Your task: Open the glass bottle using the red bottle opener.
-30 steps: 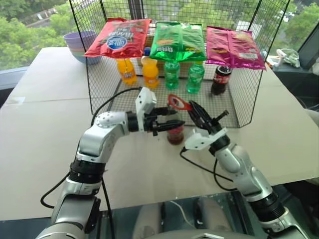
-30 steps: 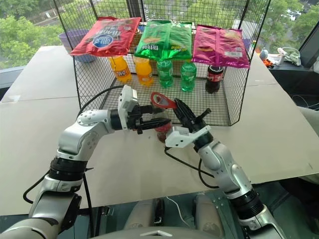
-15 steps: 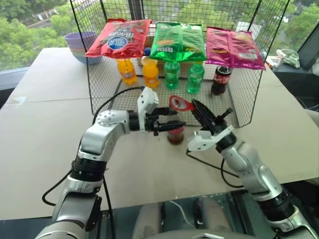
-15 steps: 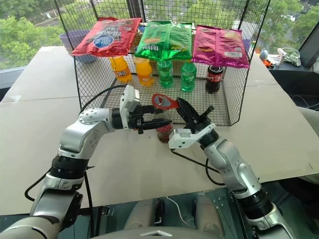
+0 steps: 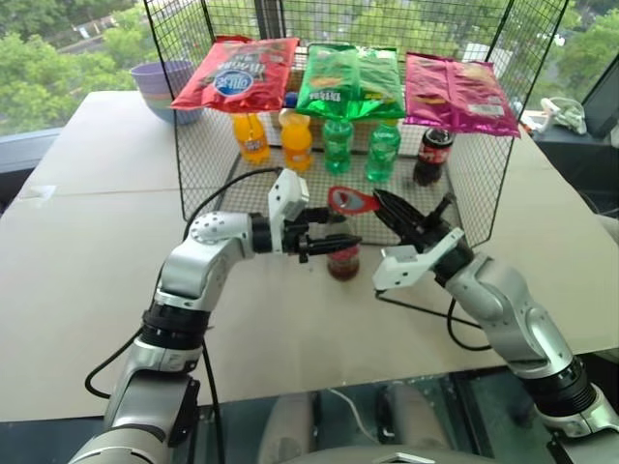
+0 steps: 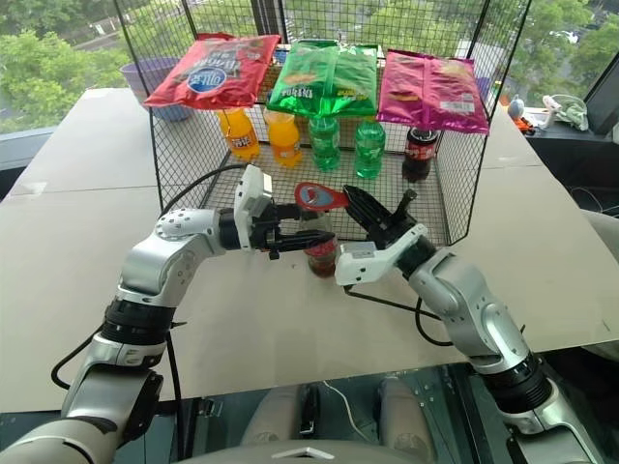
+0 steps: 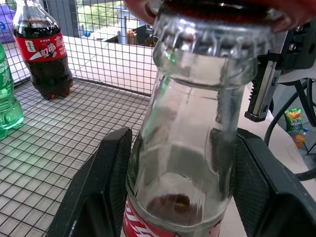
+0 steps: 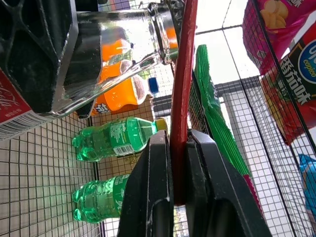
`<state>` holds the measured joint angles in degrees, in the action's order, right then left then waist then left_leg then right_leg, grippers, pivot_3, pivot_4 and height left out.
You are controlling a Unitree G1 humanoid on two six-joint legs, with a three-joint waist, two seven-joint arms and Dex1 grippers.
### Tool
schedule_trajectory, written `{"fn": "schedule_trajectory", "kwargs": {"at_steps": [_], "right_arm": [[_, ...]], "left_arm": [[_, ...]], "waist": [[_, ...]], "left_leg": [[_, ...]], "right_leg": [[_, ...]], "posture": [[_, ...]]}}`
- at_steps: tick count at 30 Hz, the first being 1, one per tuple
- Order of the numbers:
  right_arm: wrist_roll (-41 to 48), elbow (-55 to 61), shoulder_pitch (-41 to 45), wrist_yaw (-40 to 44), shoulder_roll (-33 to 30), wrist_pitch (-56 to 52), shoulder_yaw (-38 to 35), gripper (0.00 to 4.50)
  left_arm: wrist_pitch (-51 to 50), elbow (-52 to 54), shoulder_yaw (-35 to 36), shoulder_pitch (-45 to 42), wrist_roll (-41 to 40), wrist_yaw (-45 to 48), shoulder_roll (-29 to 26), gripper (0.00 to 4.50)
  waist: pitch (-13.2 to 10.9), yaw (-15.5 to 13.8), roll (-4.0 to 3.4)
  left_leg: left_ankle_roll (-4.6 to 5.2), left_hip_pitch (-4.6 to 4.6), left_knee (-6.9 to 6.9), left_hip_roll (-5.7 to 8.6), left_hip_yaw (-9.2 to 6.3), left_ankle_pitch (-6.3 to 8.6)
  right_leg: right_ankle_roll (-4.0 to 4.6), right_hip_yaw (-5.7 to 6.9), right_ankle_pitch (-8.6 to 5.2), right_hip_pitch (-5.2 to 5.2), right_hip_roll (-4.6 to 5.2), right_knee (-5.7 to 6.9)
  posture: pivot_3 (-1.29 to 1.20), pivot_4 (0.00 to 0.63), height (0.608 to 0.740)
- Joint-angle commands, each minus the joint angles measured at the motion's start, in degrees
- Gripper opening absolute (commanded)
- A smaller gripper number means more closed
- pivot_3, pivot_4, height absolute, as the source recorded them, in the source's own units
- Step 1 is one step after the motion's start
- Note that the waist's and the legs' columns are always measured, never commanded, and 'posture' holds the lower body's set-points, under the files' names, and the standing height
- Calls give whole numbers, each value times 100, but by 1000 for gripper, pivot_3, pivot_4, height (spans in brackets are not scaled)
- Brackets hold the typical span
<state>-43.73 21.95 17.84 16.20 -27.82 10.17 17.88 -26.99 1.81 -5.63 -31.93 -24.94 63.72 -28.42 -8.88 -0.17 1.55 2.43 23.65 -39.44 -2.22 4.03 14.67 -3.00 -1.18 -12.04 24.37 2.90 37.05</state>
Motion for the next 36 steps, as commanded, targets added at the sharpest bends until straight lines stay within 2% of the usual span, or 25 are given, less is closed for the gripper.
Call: {"fn": "schedule_trajectory", "kwargs": {"at_steps": [1, 36], "right_arm": [[-10, 46, 98, 436, -188, 20, -29, 0], [704, 68, 768, 1427, -1303, 202, -448, 0]], "left_arm": [[218, 132, -98, -87, 102, -1, 11, 2254], [281, -85, -259, -190, 165, 131, -125, 2254]], "waist": [[0, -26, 0], [-1, -24, -1]], "left_leg": [[0, 0, 0, 0, 0, 0], [2, 4, 3, -3, -4, 0]], "right_leg": [[0, 0, 0, 0, 0, 0], [1, 5, -1, -1, -2, -15]], "posture": [[0, 150, 740], [0, 150, 740]]}}
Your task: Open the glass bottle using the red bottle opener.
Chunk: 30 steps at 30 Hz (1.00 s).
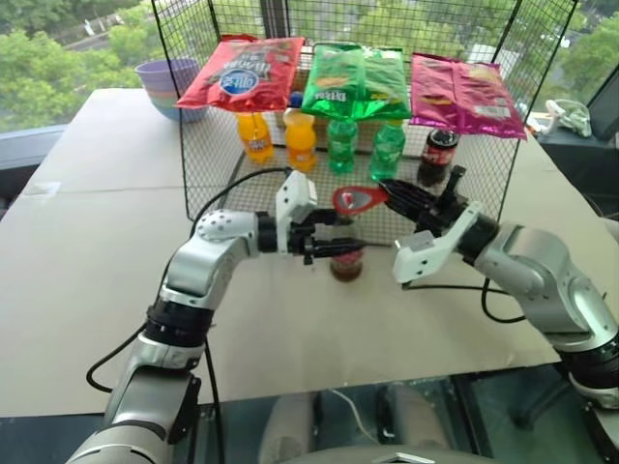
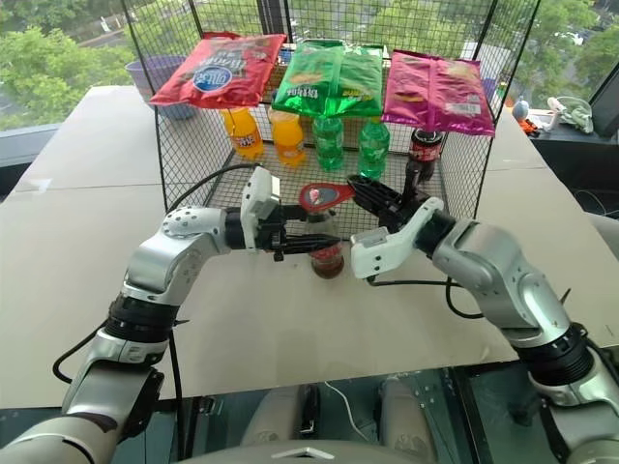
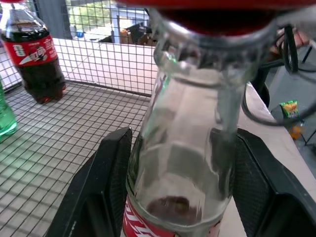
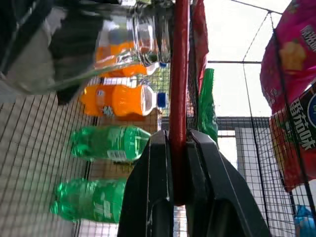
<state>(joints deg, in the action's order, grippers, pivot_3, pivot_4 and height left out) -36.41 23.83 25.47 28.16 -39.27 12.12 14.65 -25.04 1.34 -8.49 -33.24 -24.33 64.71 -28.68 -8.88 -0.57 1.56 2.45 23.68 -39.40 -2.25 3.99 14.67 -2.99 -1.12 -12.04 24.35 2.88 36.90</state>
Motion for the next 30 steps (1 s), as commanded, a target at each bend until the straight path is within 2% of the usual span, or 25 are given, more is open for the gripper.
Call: {"fn": "schedule_trajectory", "kwargs": {"at_steps": [1, 6, 21, 28, 30], "right_arm": [[-24, -128, 21, 248, -170, 20, -129, 0], [90, -143, 158, 315, -180, 24, -181, 0], [337, 299, 296, 277, 556, -562, -379, 0], [1180, 1258, -396, 879, 1269, -2681, -975, 0], [1652, 1827, -752, 1046, 1712, -3835, -1143, 0]], "left_arm": [[92, -47, 25, -62, 103, 38, -107, 2254], [119, -67, 13, -88, 100, 52, -107, 2254], [80, 21, 91, -84, -23, 48, -122, 2254], [101, 45, 110, -46, -26, 13, -132, 2254], [167, 34, 134, -37, -11, -23, -111, 2254]], "waist": [[-1, 25, -3], [-1, 40, -3], [-4, 49, -4], [-4, 20, -4], [-4, 13, -5]], "left_leg": [[0, 0, 2, -1, 1, 0], [0, 0, 3, -2, 2, 0], [0, 7, 3, -2, 2, 0], [0, 10, 5, -2, 0, 0], [0, 9, 6, -2, 0, 0]], "right_leg": [[0, -1, 0, 1, -2, 0], [0, -3, 0, 1, -2, 0], [1, -2, 0, 6, -2, -1], [1, -1, 1, 6, -3, -2], [1, -1, 1, 7, -3, -2]], "posture": [[0, 150, 740], [0, 150, 740], [0, 150, 740], [0, 150, 740], [0, 150, 740]]}}
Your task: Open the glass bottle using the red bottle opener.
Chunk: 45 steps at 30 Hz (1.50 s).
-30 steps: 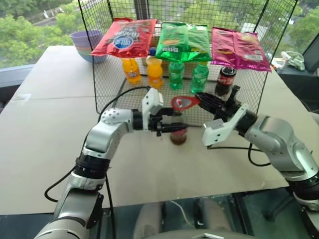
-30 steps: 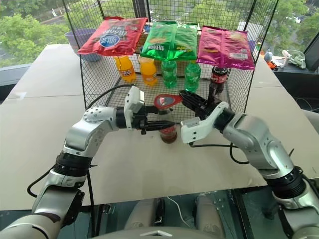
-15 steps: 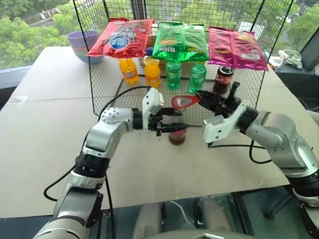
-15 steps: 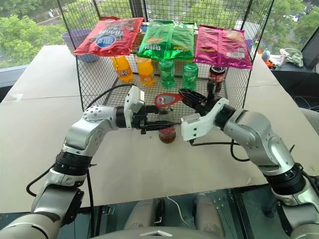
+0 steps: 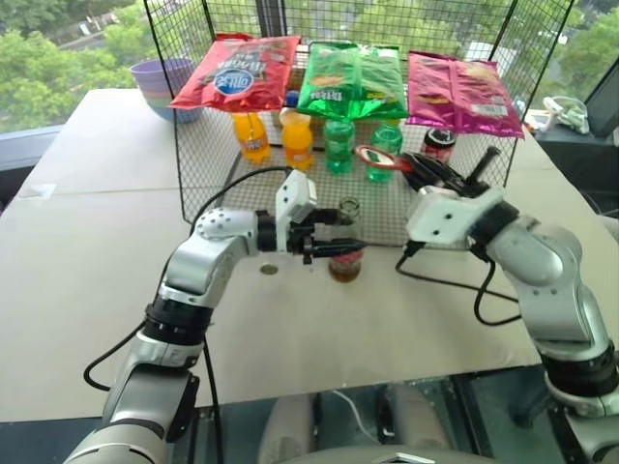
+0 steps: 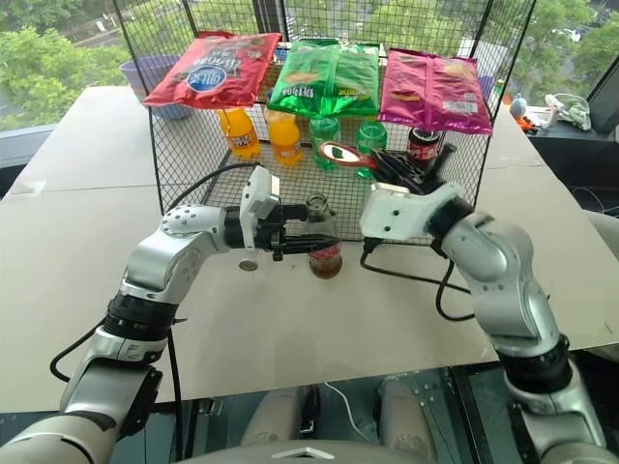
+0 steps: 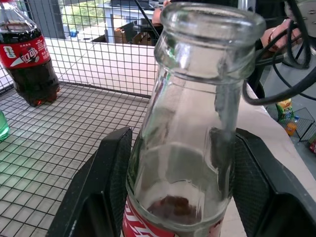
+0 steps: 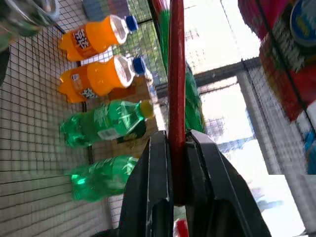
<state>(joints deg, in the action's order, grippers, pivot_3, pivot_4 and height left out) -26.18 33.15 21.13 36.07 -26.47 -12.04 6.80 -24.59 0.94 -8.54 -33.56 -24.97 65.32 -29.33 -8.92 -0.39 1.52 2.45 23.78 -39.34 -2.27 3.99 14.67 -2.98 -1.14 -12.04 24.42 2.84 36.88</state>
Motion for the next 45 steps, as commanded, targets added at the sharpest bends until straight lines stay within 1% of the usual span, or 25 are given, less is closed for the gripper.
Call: {"fn": "schedule_trajectory", "kwargs": {"at_steps": [1, 2, 4, 6, 8, 11, 14, 16, 18, 19, 22, 24, 25, 26, 27, 28, 30, 35, 37, 39, 40, 41, 42, 43, 45], "right_arm": [[900, 1165, -462, 335, 621, -1902, -414, 0], [1068, 1388, -576, 344, 845, -2424, -458, 0], [1657, 1828, -995, 338, 1524, -3779, -609, 0], [2150, 2028, -1416, 388, 1989, -4832, -779, 0], [2449, 2032, -1659, 365, 2169, -5382, -920, 0], [2878, 1971, -1773, 299, 2330, -6097, -1091, 0], [3168, 1752, -1693, 112, 2585, -6713, -1390, 0], [3257, 1612, -1622, -57, 2576, -6915, -1498, 0], [3380, 1506, -1541, -159, 2576, -7153, -1609, 878], [3438, 1482, -1508, -213, 2533, -7267, -1631, 1098], [3604, 1486, -1445, -322, 2366, -7410, -1638, 2537], [3704, 1500, -1419, -393, 2285, -7423, -1665, 3332], [3743, 1506, -1416, -427, 2226, -7392, -1667, 3941], [3782, 1508, -1411, -463, 2200, -7357, -1705, 4455], [3812, 1508, -1413, -506, 2165, -7296, -1733, 4488], [3767, 1509, -1463, -560, 1968, -7015, -1626, 4488], [3579, 1518, -1611, -646, 1484, -6141, -1260, 4488], [3494, 1635, -1787, -715, 956, -4580, -853, 4488], [3516, 1653, -1846, -717, 805, -4166, -723, 4488], [3547, 1632, -1861, -771, 730, -3902, -652, 4500], [3559, 1625, -1858, -778, 691, -3786, -609, 4500], [3573, 1618, -1854, -767, 646, -3668, -562, 4500], [3593, 1612, -1852, -763, 613, -3571, -528, 4500], [3626, 1611, -1854, -755, 592, -3488, -505, 4500], [3699, 1622, -1872, -753, 567, -3370, -481, 4500]], "left_arm": [[137, 87, 152, 7, 50, -103, -37, 2254], [149, 98, 166, 17, 42, -119, -25, 2254], [182, 157, 206, 59, 11, -169, 14, 2254], [245, 230, 236, 133, 13, -249, 57, 2254], [308, 294, 246, 198, 23, -300, 82, 2254], [323, 353, 238, 244, 34, -309, 68, 2254], [318, 403, 240, 272, 31, -306, 51, 2254], [328, 439, 240, 294, 42, -313, 43, 2254], [324, 474, 256, 321, 35, -314, 31, 2254], [333, 483, 262, 334, 37, -310, 20, 2254], [370, 474, 277, 350, 47, -294, -7, 2254], [380, 463, 282, 350, 40, -293, -14, 2254], [386, 457, 282, 351, 38, -293, -17, 2254], [398, 449, 280, 357, 39, -286, -22, 2254], [405, 444, 276, 363, 39, -278, -25, 2254], [404, 441, 273, 365, 33, -273, -26, 2254], [402, 432, 276, 376, 16, -266, -23, 2254], [255, 437, 329, 392, -124, -223, -25, 2254], [169, 466, 356, 396, -216, -197, -38, 2254], [142, 478, 359, 400, -240, -188, -61, 3269], [126, 488, 364, 404, -254, -179, -72, 3482], [105, 502, 372, 410, -272, -173, -82, 3890], [91, 516, 380, 415, -290, -170, -89, 4190], [72, 535, 390, 421, -315, -169, -98, 4428], [47, 578, 410, 439, -354, -174, -116, 4428]], "waist": [[0, -10, -1], [-1, -9, -2], [-1, -9, -2], [-1, -12, -3], [-1, -13, -3], [-2, -11, -5], [-2, 3, -6], [-3, 16, -7], [-3, 18, -6], [-3, 20, -7], [-3, 23, -7], [-3, 48, -7], [-3, 59, -7], [-3, 66, -7], [-3, 76, -7], [-3, 85, -7], [-4, 93, -8], [-4, 115, -8], [-4, 113, -7], [-4, 113, -6], [-5, 113, -6], [-5, 112, -6], [-5, 112, -6], [-5, 111, -6], [-5, 110, -6]], "left_leg": [[0, 0, 2, -1, 1, 0], [0, 0, 2, -2, 0, 0], [0, 0, 2, -4, 1, 0], [-1, -1, 2, -7, 0, 0], [-1, -1, 2, -7, 0, 0], [-1, -1, 1, -5, -1, 0], [-1, -4, 1, -6, -17, 0], [-1, -3, 4, -6, -25, 0], [-1, 2, 4, -4, -25, 1], [-1, 5, 4, -2, -26, 1], [-1, 7, 8, -1, -27, 1], [-1, 7, 10, -1, -28, 1], [-1, 7, 10, -1, -29, 1], [-1, 6, 10, -2, -29, 1], [-1, 7, 10, -2, -29, 1], [-1, 6, 10, -2, -29, 1], [-1, 7, 10, 0, -28, 1], [-1, 6, 15, -1, -30, 1], [0, 6, 15, -1, -29, 1], [0, 7, 15, -1, -27, 1], [0, 7, 15, -1, -27, 1], [0, 8, 15, -1, -27, 1], [0, 8, 15, -1, -27, 1], [0, 8, 15, -1, -28, 1], [0, 8, 16, -1, -28, 1]], "right_leg": [[0, 0, 0, 2, 0, 0], [0, 1, 0, 2, -1, 1], [0, 0, 0, 4, -2, 3], [0, 0, 0, 5, -3, 5], [0, 0, 0, 4, -2, 5], [0, -4, 1, 6, 4, 5], [0, -3, 2, 7, 4, 5], [2, -1, 1, 8, 2, 5], [2, -1, 1, 10, 4, 4], [2, -1, 1, 11, 4, 1], [2, -2, 1, 14, 4, -1], [2, -2, 1, 15, 4, -1], [1, -1, 1, 15, 3, -1], [1, -1, 1, 15, 3, -1], [1, -1, 1, 15, 3, -1], [1, -2, 1, 15, 4, -1], [1, -3, 1, 15, 5, -2], [-5, -2, -3, 16, 2, -6], [-16, -2, -9, 16, 2, -6], [-19, -4, -11, 16, 3, -8], [-19, -5, -11, 16, 3, -8], [-19, -5, -11, 16, 3, -8], [-19, -5, -11, 16, 3, -8], [-18, -5, -11, 16, 3, -8], [-18, -5, -11, 16, 3, -8]], "posture": [[0, 150, 740], [0, 150, 740], [0, 150, 740], [0, 150, 740], [0, 150, 740], [0, 150, 740], [0, 150, 740], [0, 150, 740], [0, 150, 740], [0, 150, 740], [0, 150, 740], [0, 150, 740], [0, 150, 740], [0, 150, 740], [0, 150, 740], [0, 150, 740], [0, 150, 740], [0, 150, 740], [0, 150, 740], [0, 150, 740], [0, 150, 740], [0, 150, 740], [0, 150, 740], [0, 150, 740], [0, 150, 740]]}}
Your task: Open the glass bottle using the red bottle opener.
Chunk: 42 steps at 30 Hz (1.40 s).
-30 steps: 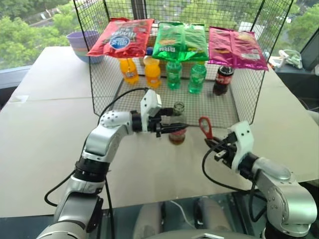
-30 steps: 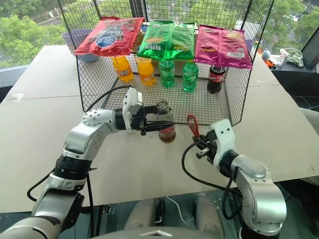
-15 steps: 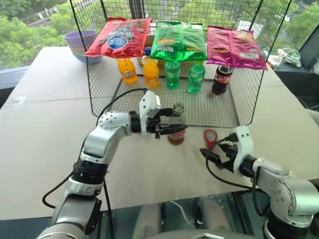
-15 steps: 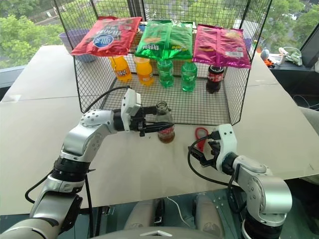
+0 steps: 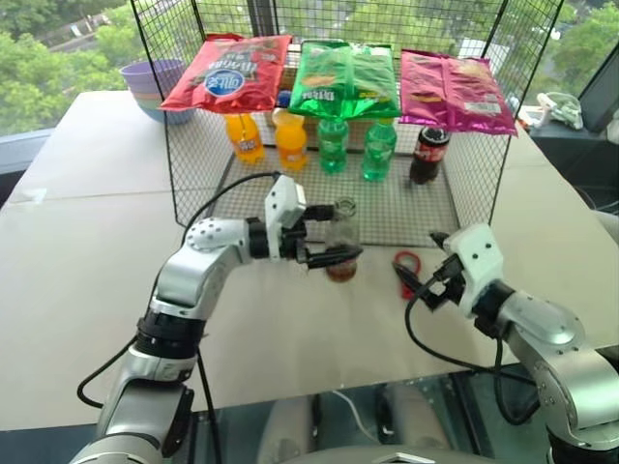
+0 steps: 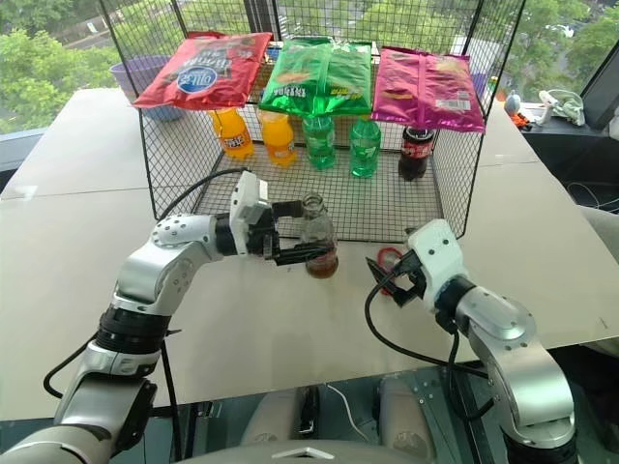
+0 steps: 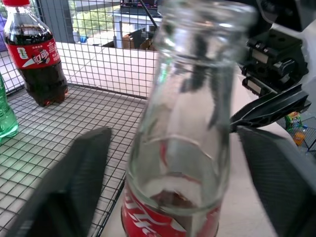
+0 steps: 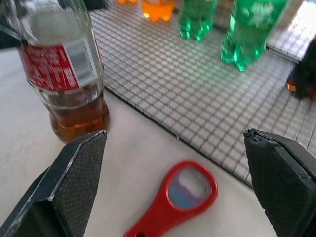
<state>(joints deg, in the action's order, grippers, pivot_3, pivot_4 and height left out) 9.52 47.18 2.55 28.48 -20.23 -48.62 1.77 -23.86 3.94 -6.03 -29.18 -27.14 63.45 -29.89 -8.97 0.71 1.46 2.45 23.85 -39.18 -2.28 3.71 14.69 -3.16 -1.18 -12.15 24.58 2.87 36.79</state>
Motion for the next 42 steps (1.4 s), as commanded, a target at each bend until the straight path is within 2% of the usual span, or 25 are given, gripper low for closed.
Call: {"fn": "schedule_trajectory", "kwargs": {"at_steps": [1, 8, 12, 17, 21, 27, 35, 42], "right_arm": [[162, 225, -24, 25, -67, 383, 33, 4500], [851, 225, -280, 505, -150, 1090, -212, 4500], [1064, 260, -384, 613, -436, 1192, -393, 4500], [1246, 272, -578, 684, -724, 1296, -648, 4500], [1211, 257, -992, 728, -950, 1531, -896, 4500], [1239, 96, -1987, 930, -1016, 2281, -1681, 4500], [1063, -586, -2765, 982, -1054, 2995, -2464, 4500], [1092, -1023, -2915, 1208, -1041, 3451, -2347, 4500]], "left_arm": [[-39, 311, 177, 14, -165, 13, -68, 4428], [-83, 551, 512, 168, -335, -130, -165, 4428], [-429, 918, 859, 528, -747, -116, -411, 4428], [-574, 1314, 1249, 1174, -821, -466, -639, 4428], [-360, 1163, 1737, 1748, -935, -742, -466, 4428], [-153, 1231, 2292, 2518, -815, -1342, -342, 4428], [323, 1186, 3066, 3815, -571, -2087, -14, 4428], [404, 965, 3399, 3792, -584, -2392, -66, 4428]], "waist": [[0, 0, 0], [-1, -2, 0], [-2, 0, 0], [-2, -2, -1], [-2, -19, 0], [-3, -29, 1], [-2, -14, 1], [-2, -34, 1]], "left_leg": [[0, 0, 0, 0, 0, 0], [0, 1, 4, -2, 0, 0], [0, 0, 4, -5, 1, 0], [0, 0, 6, -7, 2, 0], [0, -1, 8, -15, 2, 0], [0, -1, 8, -15, 4, 1], [-1, -5, 9, -26, 12, 3], [-30, -6, 9, -28, 11, 19]], "right_leg": [[0, 0, 0, 0, 0, 0], [1, -1, 0, 1, 0, -2], [0, -2, 0, 1, 2, -2], [2, -1, 0, 3, 3, -3], [1, 1, 0, 3, 8, -3], [1, 2, 0, 2, 16, -6], [-1, -1, -1, 6, 24, -6], [-3, 9, -2, 12, 63, -7]], "posture": [[0, 150, 740], [0, 150, 740], [0, 150, 740], [0, 150, 740], [0, 150, 740], [0, 150, 740], [0, 150, 740], [0, 150, 740]]}}
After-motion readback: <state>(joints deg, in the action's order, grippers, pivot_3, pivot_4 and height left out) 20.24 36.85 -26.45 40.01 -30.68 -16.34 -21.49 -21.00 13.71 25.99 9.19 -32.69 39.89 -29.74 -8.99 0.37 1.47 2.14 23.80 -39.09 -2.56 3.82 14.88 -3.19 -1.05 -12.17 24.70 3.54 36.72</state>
